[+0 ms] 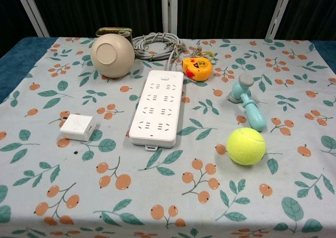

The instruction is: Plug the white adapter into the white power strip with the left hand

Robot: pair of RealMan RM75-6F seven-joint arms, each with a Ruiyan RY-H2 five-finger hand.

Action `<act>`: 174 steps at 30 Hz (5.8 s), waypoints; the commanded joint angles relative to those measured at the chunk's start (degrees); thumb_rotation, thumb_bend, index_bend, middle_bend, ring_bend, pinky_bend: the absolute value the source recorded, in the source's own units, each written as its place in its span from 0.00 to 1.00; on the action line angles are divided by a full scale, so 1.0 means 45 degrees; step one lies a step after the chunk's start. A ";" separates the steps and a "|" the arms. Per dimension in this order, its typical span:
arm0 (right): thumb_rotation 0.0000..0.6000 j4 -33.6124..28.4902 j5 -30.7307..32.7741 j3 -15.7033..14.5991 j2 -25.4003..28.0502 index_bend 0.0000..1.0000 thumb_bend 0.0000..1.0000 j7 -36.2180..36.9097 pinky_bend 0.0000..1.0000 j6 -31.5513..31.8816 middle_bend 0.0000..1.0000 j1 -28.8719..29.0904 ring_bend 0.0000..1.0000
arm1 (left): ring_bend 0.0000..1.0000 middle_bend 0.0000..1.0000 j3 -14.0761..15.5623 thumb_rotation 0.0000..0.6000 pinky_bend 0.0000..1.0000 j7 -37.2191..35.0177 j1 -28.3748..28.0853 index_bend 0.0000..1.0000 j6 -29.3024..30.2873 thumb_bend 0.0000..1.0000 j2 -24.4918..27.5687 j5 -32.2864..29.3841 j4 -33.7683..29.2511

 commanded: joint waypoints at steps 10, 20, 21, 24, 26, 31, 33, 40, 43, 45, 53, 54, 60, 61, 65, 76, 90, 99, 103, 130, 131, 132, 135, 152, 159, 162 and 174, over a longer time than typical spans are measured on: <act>1.00 -0.0056 -0.0157 0.0040 0.0108 0.00 0.21 -0.0065 0.00 0.0313 0.00 -0.0048 0.00 | 0.00 0.05 -0.0047 1.00 0.00 0.0273 -0.0503 0.10 -0.0588 0.15 -0.0035 0.0894 -0.0221; 1.00 -0.0127 -0.0205 0.0055 0.0224 0.00 0.21 -0.0076 0.00 0.0341 0.00 -0.0006 0.00 | 0.00 0.06 -0.0555 1.00 0.00 0.1099 -0.3234 0.11 -0.3950 0.14 -0.1215 0.1754 0.0011; 1.00 -0.0114 -0.0201 0.0044 0.0213 0.00 0.21 -0.0060 0.00 0.0310 0.00 0.0003 0.00 | 0.00 0.06 -0.0534 1.00 0.00 0.1297 -0.3527 0.11 -0.4403 0.14 -0.1461 0.1756 0.0101; 1.00 -0.0060 -0.0132 0.0028 0.0176 0.00 0.21 -0.0006 0.00 0.0217 0.00 0.0020 0.00 | 0.00 0.07 -0.0389 1.00 0.00 0.1861 -0.4012 0.15 -0.5299 0.14 -0.1937 0.1628 0.0085; 1.00 -0.0017 -0.0078 0.0032 0.0158 0.00 0.21 0.0030 0.00 0.0180 0.00 0.0023 0.00 | 0.00 0.10 -0.0326 1.00 0.00 0.2083 -0.4162 0.17 -0.5533 0.13 -0.2177 0.1577 0.0028; 1.00 0.0045 -0.0033 0.0026 0.0155 0.00 0.21 0.0081 0.00 0.0105 0.00 0.0049 0.00 | 0.02 0.21 -0.0204 1.00 0.00 0.2487 -0.4331 0.22 -0.5811 0.11 -0.2626 0.1300 -0.0026; 1.00 0.0069 -0.0028 0.0027 0.0156 0.00 0.21 0.0106 0.00 0.0124 0.00 0.0041 0.00 | 0.04 0.22 -0.0156 1.00 0.00 0.2650 -0.4372 0.22 -0.5898 0.11 -0.2701 0.1162 -0.0101; 1.00 0.0143 0.0034 0.0010 0.0101 0.00 0.21 0.0183 0.00 0.0089 0.00 0.0025 0.00 | 0.04 0.22 -0.0006 1.00 0.00 0.2732 -0.4487 0.22 -0.6094 0.10 -0.2950 0.0858 -0.0043; 1.00 0.0165 0.0044 0.0004 0.0098 0.00 0.21 0.0186 0.00 0.0079 0.00 0.0024 0.00 | 0.04 0.22 0.0010 1.00 0.00 0.2738 -0.4572 0.22 -0.6248 0.09 -0.3040 0.0666 0.0071; 1.00 0.0160 0.0048 0.0016 0.0106 0.00 0.21 0.0187 0.00 0.0115 0.00 0.0012 0.00 | 0.04 0.22 0.0012 1.00 0.00 0.2769 -0.4616 0.22 -0.6351 0.09 -0.3061 0.0485 0.0080; 1.00 0.0181 0.0081 0.0027 0.0080 0.00 0.21 0.0195 0.00 0.0094 0.00 0.0020 0.00 | 0.04 0.25 -0.0047 1.00 0.00 0.2755 -0.4923 0.21 -0.6831 0.09 -0.3115 -0.0032 0.0212; 1.00 0.0192 0.0091 0.0036 0.0071 0.00 0.21 0.0200 0.00 0.0097 0.00 0.0021 0.00 | 0.04 0.26 -0.0082 1.00 0.00 0.2737 -0.4988 0.21 -0.6917 0.09 -0.3116 -0.0124 0.0250; 1.00 0.0276 0.0173 0.0041 0.0017 0.00 0.21 0.0246 0.00 0.0062 0.00 0.0008 0.00 | 0.04 0.26 -0.0283 1.00 0.00 0.2510 -0.5273 0.20 -0.7261 0.09 -0.3135 -0.0579 0.0520; 1.00 0.0283 0.0179 0.0044 0.0014 0.00 0.21 0.0251 0.00 0.0065 0.00 0.0006 0.00 | 0.04 0.26 -0.0319 1.00 0.00 0.2466 -0.5325 0.20 -0.7318 0.09 -0.3138 -0.0637 0.0567; 1.00 0.0303 0.0196 0.0054 0.0005 0.00 0.21 0.0262 0.00 0.0122 0.00 -0.0029 0.00 | 0.04 0.27 -0.0443 1.00 0.00 0.2275 -0.5535 0.20 -0.7558 0.09 -0.3130 -0.0881 0.0725; 1.00 0.0355 0.0285 0.0053 -0.0022 0.00 0.21 0.0311 0.00 0.0227 0.00 -0.0151 0.00 | 0.04 0.28 -0.0567 1.00 0.00 0.1842 -0.5738 0.20 -0.7295 0.09 -0.3069 -0.0894 0.0837; 1.00 0.0379 0.0162 0.0056 0.0022 0.00 0.21 0.0348 0.00 0.0296 0.00 -0.0155 0.00 | 0.14 0.34 -0.0501 1.00 0.08 0.1244 -0.5825 0.36 -0.6434 0.16 -0.3950 0.0017 0.2171; 1.00 0.0383 0.0156 0.0054 0.0035 0.00 0.21 0.0359 0.00 0.0312 0.00 -0.0172 0.00 | 0.14 0.34 -0.0663 1.00 0.08 0.4476 -0.6062 0.37 -0.6746 0.25 -0.4036 -0.1276 0.1281; 1.00 0.0414 0.0196 0.0051 0.0022 0.00 0.21 0.0395 0.00 0.0291 0.00 -0.0187 0.00 | 0.14 0.35 -0.0771 1.00 0.08 0.5992 -0.6131 0.37 -0.6786 0.26 -0.4022 -0.2254 0.0645; 1.00 0.0451 0.0310 0.0067 0.0025 0.00 0.21 0.0471 0.00 0.0277 0.00 -0.0255 0.00 | 0.32 0.54 -0.1188 1.00 0.16 0.5271 -0.6492 0.53 -0.6297 0.43 -0.4554 -0.2948 0.0761; 1.00 0.0458 0.0309 0.0067 0.0023 0.00 0.21 0.0479 0.00 0.0283 0.00 -0.0260 0.00 | 0.33 0.54 -0.1248 1.00 0.17 0.4723 -0.6471 0.54 -0.6300 0.43 -0.4484 -0.2785 0.0818; 1.00 0.0466 0.0304 0.0068 0.0021 0.00 0.21 0.0488 0.00 0.0292 0.00 -0.0264 0.00 | 0.33 0.55 -0.1354 1.00 0.17 0.3820 -0.6427 0.54 -0.6287 0.43 -0.4415 -0.2550 0.0872; 1.00 0.0477 0.0303 0.0073 0.0024 0.00 0.21 0.0510 0.00 0.0317 0.00 -0.0280 0.00 | 0.33 0.55 -0.1599 1.00 0.20 0.1153 -0.6333 0.54 -0.6223 0.43 -0.4315 -0.1806 0.1142; 1.00 0.0503 0.0439 0.0132 0.0034 0.00 0.21 0.0546 0.00 0.0259 0.00 -0.0299 0.00 | 0.31 0.49 -0.1209 1.00 0.17 -0.6161 -0.6625 0.49 -0.4319 0.39 -0.7422 0.1439 0.7147; 1.00 0.0387 0.0463 0.0175 0.0049 0.00 0.21 0.0415 0.00 0.0150 0.00 -0.0222 0.00 | 0.31 0.49 -0.1159 1.00 0.14 -0.7562 -0.6597 0.49 -0.3425 0.33 -0.8556 0.1742 0.9222; 1.00 0.0319 0.0462 0.0186 0.0060 0.00 0.21 0.0346 0.00 0.0147 0.00 -0.0212 0.00 | 0.31 0.48 -0.1096 1.00 0.14 -0.8038 -0.6583 0.49 -0.3140 0.30 -0.8999 0.1835 1.0097; 1.00 0.0134 0.0468 0.0192 0.0105 0.00 0.20 0.0178 0.00 0.0231 0.00 -0.0270 0.00 | 0.31 0.47 -0.0819 1.00 0.14 -0.8997 -0.6476 0.48 -0.2859 0.23 -0.9583 0.1866 1.1990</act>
